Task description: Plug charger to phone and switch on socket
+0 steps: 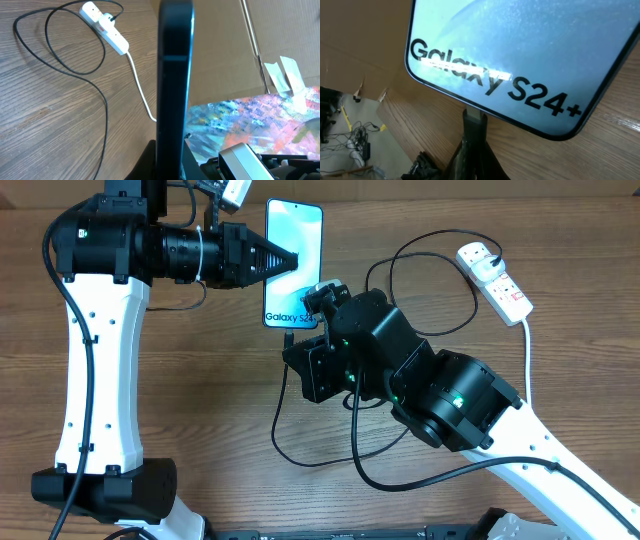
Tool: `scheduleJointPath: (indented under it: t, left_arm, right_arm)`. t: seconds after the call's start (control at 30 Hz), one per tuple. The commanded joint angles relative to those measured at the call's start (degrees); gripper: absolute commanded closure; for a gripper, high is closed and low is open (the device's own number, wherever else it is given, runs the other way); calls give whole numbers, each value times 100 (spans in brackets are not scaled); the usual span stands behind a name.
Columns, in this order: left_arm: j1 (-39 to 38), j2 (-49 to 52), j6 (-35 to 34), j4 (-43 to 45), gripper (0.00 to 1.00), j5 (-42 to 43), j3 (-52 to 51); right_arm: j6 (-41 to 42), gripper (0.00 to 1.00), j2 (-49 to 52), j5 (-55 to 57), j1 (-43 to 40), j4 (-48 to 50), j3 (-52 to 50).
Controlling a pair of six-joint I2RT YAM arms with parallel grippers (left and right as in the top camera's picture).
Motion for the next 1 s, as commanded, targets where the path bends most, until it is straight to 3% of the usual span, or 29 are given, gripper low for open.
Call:
scheduleJointPath:
  t: [0.0, 0.97]
  left_arm:
    - [13, -24, 308, 2, 96, 461, 22]
    - [11, -24, 678, -2, 96, 492, 22]
  right_arm:
    - [11, 96, -57, 210, -28, -11, 76]
    - [35, 96, -57, -208, -166, 201, 76]
